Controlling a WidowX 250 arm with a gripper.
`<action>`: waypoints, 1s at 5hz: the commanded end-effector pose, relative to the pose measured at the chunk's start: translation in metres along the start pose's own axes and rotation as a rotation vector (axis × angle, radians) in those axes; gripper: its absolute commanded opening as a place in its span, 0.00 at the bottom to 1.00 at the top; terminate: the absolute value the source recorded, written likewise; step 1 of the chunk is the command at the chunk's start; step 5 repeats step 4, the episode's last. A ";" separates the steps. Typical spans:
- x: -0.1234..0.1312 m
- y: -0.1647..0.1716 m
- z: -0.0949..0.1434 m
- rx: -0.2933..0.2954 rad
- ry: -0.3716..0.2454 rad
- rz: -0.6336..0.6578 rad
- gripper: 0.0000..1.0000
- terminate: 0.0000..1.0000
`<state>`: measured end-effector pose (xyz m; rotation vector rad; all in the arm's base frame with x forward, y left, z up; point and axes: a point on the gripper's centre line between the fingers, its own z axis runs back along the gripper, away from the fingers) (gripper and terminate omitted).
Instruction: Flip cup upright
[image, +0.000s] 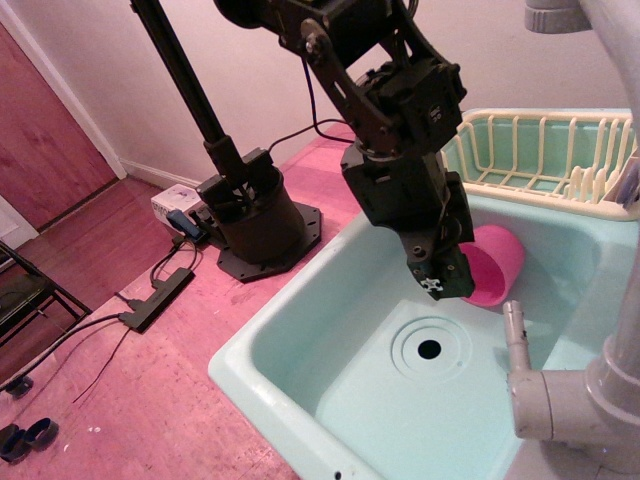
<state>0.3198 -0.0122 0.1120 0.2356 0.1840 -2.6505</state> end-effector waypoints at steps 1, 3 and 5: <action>-0.021 -0.009 -0.012 0.017 0.082 0.085 1.00 0.00; -0.063 -0.031 -0.009 -0.019 0.139 0.050 1.00 0.00; -0.062 -0.037 -0.007 -0.031 0.131 0.051 1.00 1.00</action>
